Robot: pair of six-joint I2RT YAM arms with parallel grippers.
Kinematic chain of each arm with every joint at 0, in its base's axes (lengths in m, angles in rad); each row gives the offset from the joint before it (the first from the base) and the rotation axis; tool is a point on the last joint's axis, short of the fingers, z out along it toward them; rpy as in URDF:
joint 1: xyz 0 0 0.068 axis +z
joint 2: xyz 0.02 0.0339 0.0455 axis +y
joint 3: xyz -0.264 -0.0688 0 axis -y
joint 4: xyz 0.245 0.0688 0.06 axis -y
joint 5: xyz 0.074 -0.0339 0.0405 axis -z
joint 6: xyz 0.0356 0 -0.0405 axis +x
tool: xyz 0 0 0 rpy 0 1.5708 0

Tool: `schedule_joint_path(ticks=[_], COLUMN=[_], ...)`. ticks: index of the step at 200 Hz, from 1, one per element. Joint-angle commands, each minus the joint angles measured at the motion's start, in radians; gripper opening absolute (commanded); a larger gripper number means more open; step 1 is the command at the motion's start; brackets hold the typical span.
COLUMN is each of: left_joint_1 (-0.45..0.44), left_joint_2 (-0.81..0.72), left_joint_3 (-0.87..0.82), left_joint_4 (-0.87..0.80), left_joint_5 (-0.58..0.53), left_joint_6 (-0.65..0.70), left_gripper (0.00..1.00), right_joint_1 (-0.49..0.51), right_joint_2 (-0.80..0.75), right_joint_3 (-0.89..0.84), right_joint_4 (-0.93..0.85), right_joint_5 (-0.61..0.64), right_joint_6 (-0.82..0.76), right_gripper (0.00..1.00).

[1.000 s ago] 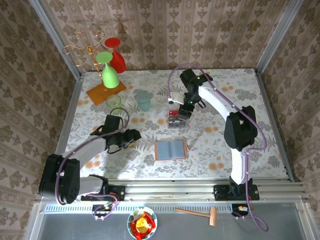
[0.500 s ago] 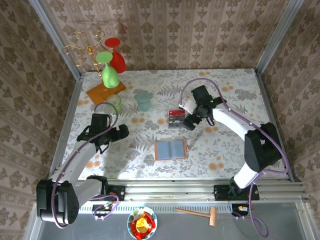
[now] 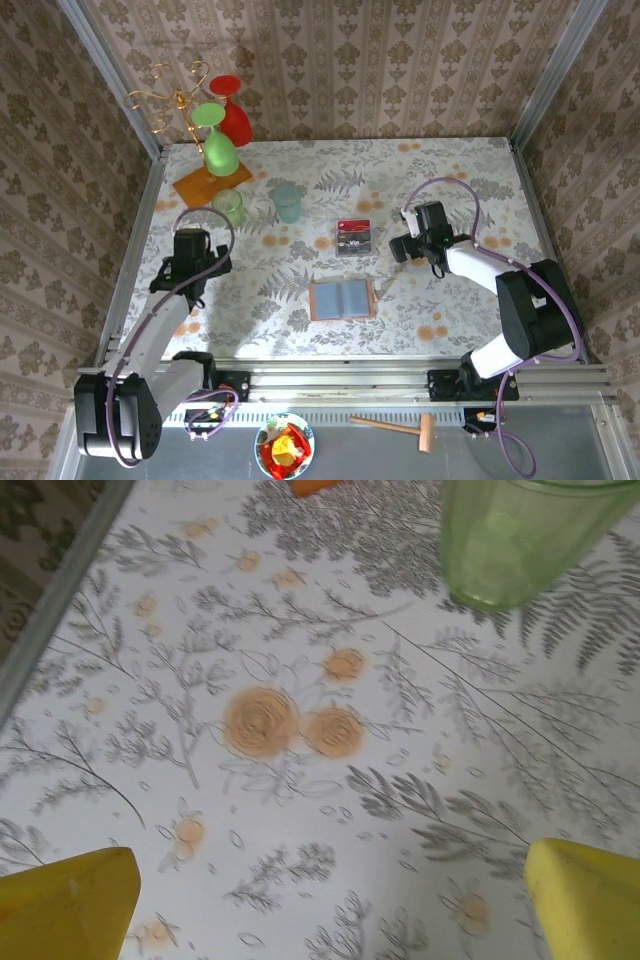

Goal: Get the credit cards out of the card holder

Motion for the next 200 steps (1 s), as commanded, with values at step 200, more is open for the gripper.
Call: schedule_joint_path(ticks=[200], left_joint_1=[0.217], left_joint_2=[0.502], left_joint_3=[-0.219], left_joint_4=[1.244], left_joint_5=[0.444], left_joint_6=[0.229], left_gripper=[1.00], right_joint_1=[-0.209], right_joint_2=[0.002], right_joint_3=[-0.325], right_joint_4=[0.834], right_joint_5=[-0.085], right_joint_6=[0.134], right_gripper=[1.00])
